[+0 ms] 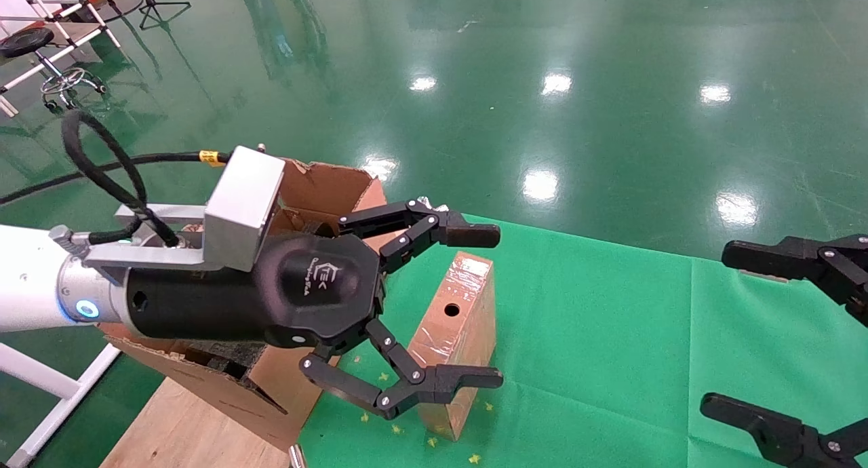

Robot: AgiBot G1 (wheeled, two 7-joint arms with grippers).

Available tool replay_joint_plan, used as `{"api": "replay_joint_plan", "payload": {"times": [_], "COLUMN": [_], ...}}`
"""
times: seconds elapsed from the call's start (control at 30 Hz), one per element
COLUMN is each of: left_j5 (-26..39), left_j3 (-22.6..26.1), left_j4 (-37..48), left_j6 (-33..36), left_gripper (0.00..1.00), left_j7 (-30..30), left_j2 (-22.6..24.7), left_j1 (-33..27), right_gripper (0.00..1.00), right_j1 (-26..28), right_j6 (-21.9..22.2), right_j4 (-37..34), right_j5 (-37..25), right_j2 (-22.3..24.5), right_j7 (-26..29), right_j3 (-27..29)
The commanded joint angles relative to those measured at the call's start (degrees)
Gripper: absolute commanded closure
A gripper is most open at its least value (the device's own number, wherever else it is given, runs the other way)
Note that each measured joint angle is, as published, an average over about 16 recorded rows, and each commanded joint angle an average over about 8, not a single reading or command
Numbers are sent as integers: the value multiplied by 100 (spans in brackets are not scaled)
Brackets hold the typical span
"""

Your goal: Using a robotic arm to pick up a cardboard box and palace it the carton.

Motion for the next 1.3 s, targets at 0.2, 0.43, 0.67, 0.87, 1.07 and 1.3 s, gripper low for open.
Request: {"api": "replay_joint_plan", "payload": {"times": [0.2, 0.43, 0.67, 0.87, 1.07, 1.3], "left_j5": [0, -1, 355, 1343, 1520, 1913], "left_j3": [0, 0, 75, 353, 488, 579], "left_j4": [0, -1, -111, -325, -362, -367], "left_j6": [0, 1, -67, -359, -529, -657], "left_gripper": [0, 0, 0, 0, 0, 0], "left_j7": [0, 0, 23, -154, -297, -240], "left_j2": [0, 0, -90, -118, -38, -4], "left_j1": [0, 1, -106, -551, -805, -1042], "right_gripper": [0, 1, 80, 100, 100, 100], "right_j1": [0, 0, 0, 0, 0, 0], "right_j6": [0, 0, 0, 0, 1, 2], "right_j4": [0, 0, 0, 0, -2, -3], "right_j5": [0, 0, 0, 0, 0, 0], "right_j2": [0, 0, 0, 0, 0, 1], "right_j7": [0, 0, 0, 0, 0, 0], "right_j3": [0, 0, 0, 0, 0, 0]}}
